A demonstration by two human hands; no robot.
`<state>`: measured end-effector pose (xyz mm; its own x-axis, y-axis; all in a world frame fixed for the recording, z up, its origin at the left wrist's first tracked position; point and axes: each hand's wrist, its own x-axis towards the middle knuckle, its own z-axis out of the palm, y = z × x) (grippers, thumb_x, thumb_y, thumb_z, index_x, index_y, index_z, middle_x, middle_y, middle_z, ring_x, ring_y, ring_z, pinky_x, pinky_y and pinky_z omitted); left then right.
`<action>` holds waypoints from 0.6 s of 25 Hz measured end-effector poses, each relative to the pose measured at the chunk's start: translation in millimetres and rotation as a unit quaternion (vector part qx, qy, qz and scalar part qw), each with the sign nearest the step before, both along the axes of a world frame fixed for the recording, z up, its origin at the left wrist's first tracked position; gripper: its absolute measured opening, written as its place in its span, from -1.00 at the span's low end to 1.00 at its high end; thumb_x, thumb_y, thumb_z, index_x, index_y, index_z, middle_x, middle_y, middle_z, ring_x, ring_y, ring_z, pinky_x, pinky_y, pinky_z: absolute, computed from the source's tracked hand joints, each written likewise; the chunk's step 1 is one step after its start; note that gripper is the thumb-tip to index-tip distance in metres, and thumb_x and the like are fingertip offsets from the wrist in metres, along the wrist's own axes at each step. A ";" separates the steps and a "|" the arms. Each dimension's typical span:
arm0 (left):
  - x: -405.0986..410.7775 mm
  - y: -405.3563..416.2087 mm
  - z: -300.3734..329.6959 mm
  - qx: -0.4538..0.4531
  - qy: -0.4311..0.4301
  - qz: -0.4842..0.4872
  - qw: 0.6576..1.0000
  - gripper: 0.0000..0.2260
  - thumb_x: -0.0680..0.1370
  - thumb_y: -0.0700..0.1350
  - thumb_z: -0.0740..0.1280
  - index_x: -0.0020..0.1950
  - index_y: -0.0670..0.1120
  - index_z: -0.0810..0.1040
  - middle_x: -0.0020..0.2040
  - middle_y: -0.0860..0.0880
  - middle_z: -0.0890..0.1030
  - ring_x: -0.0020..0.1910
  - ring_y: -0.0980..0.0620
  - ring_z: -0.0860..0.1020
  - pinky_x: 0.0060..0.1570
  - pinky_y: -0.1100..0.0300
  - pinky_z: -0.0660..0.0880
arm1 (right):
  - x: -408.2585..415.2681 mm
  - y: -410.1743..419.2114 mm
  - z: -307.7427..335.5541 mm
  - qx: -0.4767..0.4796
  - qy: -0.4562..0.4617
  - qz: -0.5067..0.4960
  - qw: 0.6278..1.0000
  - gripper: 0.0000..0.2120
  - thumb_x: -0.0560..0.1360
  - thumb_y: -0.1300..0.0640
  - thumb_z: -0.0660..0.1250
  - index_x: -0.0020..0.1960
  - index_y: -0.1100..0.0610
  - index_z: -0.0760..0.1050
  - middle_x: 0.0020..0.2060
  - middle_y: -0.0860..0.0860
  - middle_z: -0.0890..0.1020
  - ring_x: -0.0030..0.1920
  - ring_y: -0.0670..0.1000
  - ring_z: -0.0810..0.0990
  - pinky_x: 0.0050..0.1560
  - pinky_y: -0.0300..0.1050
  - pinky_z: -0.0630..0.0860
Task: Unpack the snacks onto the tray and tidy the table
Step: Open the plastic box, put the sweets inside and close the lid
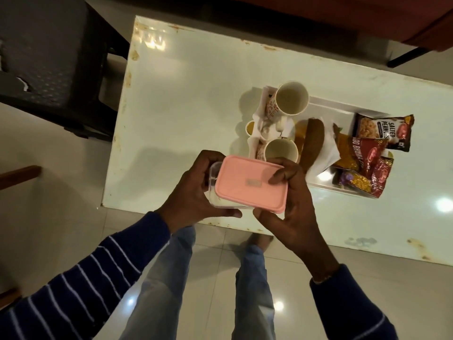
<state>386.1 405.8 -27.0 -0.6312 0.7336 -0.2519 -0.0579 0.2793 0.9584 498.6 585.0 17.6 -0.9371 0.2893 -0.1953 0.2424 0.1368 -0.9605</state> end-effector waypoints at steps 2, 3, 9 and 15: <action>2.5 6.1 1.8 0.002 -0.011 -0.005 1.000 -0.16 0.17 -0.03 0.68 0.29 0.12 0.26 0.19 0.31 0.51 0.22 0.13 0.55 0.05 0.31 0.55 | 4.3 4.0 -4.1 0.012 -0.013 0.012 1.000 -0.47 0.30 0.08 0.43 0.17 0.29 0.36 0.27 0.11 0.40 0.35 0.16 0.39 0.17 0.16 0.53; 3.9 7.8 2.0 0.002 -0.022 -0.003 1.000 -0.11 0.17 -0.03 0.69 0.32 0.15 0.23 0.18 0.26 0.54 0.22 0.08 0.57 0.06 0.24 0.58 | 5.6 5.9 -6.2 0.026 -0.016 0.022 0.999 -0.47 0.32 0.11 0.45 0.20 0.28 0.38 0.28 0.06 0.39 0.36 0.12 0.38 0.22 0.11 0.51; 7.1 14.1 12.2 0.007 -0.023 -0.020 1.000 -0.08 0.14 0.21 0.64 0.40 0.38 0.23 0.22 0.38 0.46 0.24 0.13 0.51 0.11 0.17 0.58 | 9.3 10.4 -13.9 0.063 -0.013 0.086 0.994 -0.43 0.28 0.22 0.50 0.26 0.19 0.42 0.29 0.03 0.39 0.37 -0.11 0.33 0.30 -0.25 0.38; 8.6 5.2 10.8 0.024 -0.074 -0.023 0.997 -0.23 0.16 -0.08 0.67 0.29 0.10 0.40 0.22 0.30 0.49 0.26 0.11 0.49 0.05 0.27 0.56 | 15.9 9.1 -17.4 -0.020 -0.027 0.073 0.997 -0.51 0.38 0.23 0.45 0.28 0.24 0.44 0.31 0.05 0.38 0.36 -0.02 0.35 0.09 -0.32 0.49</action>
